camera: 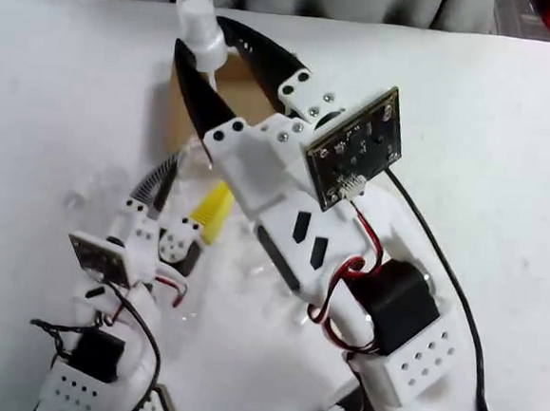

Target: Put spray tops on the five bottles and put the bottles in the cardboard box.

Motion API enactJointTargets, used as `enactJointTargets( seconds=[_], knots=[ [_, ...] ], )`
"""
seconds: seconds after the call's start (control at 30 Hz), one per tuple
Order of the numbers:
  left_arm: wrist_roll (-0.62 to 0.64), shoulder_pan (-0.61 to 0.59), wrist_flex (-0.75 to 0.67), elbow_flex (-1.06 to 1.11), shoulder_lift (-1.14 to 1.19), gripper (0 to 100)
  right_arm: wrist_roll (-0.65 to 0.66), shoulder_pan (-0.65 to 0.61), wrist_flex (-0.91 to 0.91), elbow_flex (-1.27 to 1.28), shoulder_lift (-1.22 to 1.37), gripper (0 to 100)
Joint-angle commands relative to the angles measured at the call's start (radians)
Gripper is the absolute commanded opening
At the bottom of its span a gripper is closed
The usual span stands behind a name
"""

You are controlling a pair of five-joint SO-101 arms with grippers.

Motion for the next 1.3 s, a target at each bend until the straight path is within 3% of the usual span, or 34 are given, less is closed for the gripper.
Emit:
enactJointTargets(
  seconds=[0.0, 0.37, 0.57, 1.27],
  knots=[
    [-0.012, 0.007, -0.026, -0.003, -0.021, 2, 0.012, -0.008, -0.044, -0.006, 0.001, 1.5],
    [-0.012, 0.007, -0.026, -0.003, -0.021, 2, 0.012, -0.008, -0.203, 0.163, -0.001, 1.5],
    [-0.012, 0.007, -0.025, -0.003, -0.021, 2, 0.012, -0.008, -0.205, 0.232, -0.001, 1.5],
    [-0.012, 0.007, -0.025, -0.003, -0.019, 2, 0.012, -0.062, 0.242, 0.206, 0.015, 1.7]
  ],
)
